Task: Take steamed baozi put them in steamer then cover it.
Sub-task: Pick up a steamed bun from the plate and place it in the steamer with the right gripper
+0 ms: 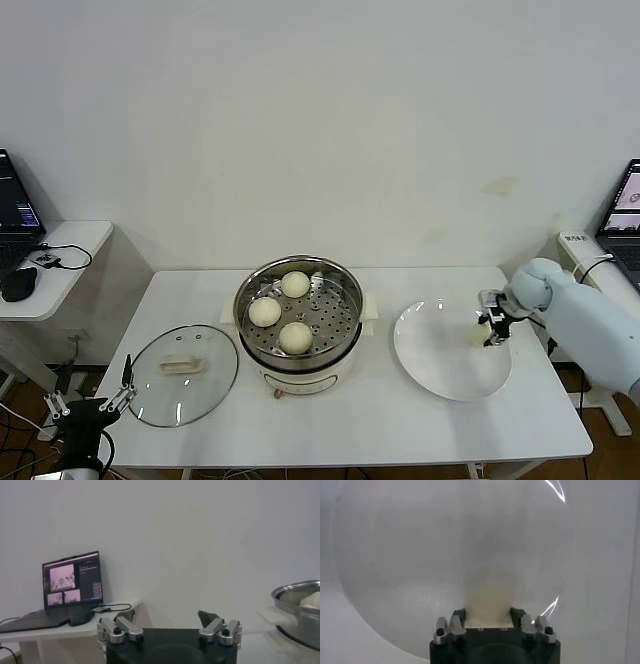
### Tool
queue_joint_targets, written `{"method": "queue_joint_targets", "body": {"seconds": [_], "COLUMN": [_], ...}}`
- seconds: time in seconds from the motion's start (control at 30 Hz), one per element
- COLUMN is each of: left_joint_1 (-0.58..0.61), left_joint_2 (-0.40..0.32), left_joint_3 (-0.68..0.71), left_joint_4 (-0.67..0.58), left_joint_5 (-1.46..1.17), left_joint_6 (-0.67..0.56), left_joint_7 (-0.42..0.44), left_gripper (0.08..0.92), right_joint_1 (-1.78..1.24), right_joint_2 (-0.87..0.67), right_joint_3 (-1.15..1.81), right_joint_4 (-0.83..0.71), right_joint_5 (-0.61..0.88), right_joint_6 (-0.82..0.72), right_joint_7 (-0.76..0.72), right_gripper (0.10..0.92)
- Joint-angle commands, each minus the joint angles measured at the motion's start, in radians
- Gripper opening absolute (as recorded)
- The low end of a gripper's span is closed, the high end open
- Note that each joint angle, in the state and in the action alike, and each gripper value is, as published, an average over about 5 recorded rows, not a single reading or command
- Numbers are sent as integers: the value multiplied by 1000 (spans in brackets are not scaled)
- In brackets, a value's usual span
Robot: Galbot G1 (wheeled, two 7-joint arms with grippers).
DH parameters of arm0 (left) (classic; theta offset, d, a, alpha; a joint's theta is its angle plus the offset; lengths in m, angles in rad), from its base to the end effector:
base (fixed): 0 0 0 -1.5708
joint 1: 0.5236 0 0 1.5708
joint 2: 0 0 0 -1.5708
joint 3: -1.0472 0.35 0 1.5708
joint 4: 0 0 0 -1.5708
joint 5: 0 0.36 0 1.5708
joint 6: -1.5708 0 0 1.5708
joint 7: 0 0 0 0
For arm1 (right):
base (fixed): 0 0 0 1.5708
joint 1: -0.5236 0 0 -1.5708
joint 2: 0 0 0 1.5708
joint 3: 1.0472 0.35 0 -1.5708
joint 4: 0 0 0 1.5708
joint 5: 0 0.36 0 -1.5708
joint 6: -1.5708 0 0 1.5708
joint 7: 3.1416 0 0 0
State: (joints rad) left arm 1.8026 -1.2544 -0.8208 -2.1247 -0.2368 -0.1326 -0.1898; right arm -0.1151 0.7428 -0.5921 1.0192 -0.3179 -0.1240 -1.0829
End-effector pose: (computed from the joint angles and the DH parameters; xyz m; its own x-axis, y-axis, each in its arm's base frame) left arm 0.1276 0.1352 -0.2915 -0.9723 -0.2317 -0.0293 -0.2330 0.9532 0.1929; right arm 0.5357 -0.2105 -0.2299 -0.2359 0.0080 0.9717 -0.9717 -0.0131 -0.2358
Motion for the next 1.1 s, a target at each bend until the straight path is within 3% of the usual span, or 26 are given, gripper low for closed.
{"method": "queue_joint_targets", "body": {"seconds": [0.03, 0.3, 0.57, 0.87, 1.1], "left_joint_1": [-2, -20, -31, -28, -21], "left_joint_2": [2, 3, 9, 4, -3], "left_joint_3": [0, 14, 21, 21, 15], "left_joint_4": [-1, 1, 12, 13, 4], "left_joint_5": [0, 3, 2, 1, 1], "left_joint_6": [1, 7, 8, 8, 5], "left_joint_7": [0, 2, 2, -1, -1], "left_gripper": [823, 823, 823, 823, 823], "right_joint_1": [104, 436, 733, 767, 667], "right_joint_2": [-70, -124, 31, 251, 371], "right_joint_3": [-81, -316, -520, -580, -580], "right_joint_4": [130, 351, 398, 412, 389], "right_joint_5": [78, 319, 549, 760, 836], "right_joint_6": [-45, -164, -291, -443, -522], "right_joint_7": [-47, -51, 36, 171, 264], "right_gripper": [545, 554, 568, 568, 569]}}
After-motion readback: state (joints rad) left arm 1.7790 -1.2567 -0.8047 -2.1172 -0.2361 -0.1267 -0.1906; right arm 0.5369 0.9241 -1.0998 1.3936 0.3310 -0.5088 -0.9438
